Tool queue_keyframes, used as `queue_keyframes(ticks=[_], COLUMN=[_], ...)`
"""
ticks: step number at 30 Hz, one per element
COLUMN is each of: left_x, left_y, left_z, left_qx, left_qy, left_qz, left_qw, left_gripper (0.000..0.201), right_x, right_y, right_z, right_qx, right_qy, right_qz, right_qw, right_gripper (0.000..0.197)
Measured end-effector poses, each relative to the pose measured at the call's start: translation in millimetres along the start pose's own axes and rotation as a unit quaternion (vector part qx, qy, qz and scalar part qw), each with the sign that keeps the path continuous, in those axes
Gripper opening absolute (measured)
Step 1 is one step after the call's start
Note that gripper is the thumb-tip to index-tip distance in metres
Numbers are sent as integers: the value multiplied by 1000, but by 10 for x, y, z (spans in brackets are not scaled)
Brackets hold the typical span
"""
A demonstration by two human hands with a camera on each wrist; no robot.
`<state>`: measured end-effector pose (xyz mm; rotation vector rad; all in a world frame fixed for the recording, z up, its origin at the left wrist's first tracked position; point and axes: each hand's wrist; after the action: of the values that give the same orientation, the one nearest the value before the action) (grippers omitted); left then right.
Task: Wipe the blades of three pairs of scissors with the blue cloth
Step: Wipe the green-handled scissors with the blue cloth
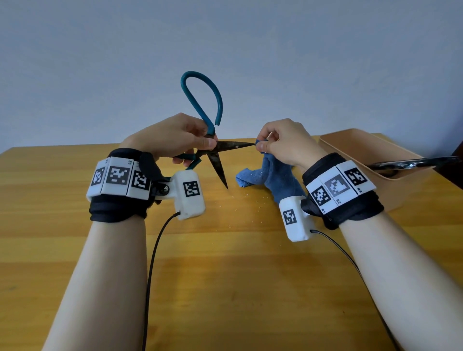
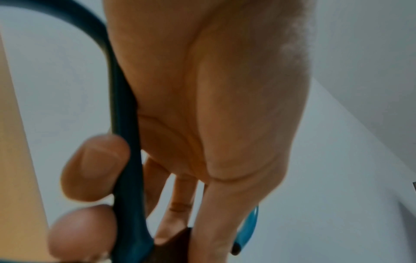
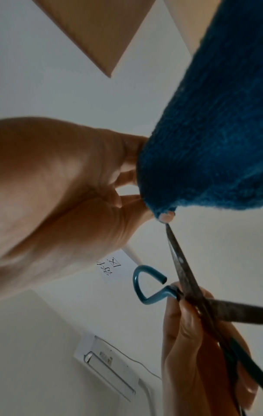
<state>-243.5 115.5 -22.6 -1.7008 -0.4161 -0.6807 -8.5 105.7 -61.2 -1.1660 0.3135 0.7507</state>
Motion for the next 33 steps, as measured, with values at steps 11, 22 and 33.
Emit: queue_keyframes(ticks=[11,22,33], left_x=[-66,-37,-19], left_y=[-11,30,57], left_z=[50,66,88], left_qx=[55,57,45], left_qy=[-7,-8,-4], left_qz=[-84,-83,-72], left_qw=[995,995,996], left_gripper=[20,21,23], right_x=[6,-6,56], right_y=[-69,-16,59], right_z=[-4,-45,-30], right_qx=[94,5,-58], right_qy=[35,68,39], right_qz=[131,44,-144], right_qw=[986,997,987], right_gripper=[11,18,27])
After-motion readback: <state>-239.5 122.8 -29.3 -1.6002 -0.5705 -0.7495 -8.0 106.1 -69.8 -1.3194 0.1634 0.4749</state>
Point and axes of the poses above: each hand's wrist, its own z-axis towards the middle knuckle, its own y-axis out of the palm, x = y × z, and after that the axes turned 13 degrees about -y, right-handed
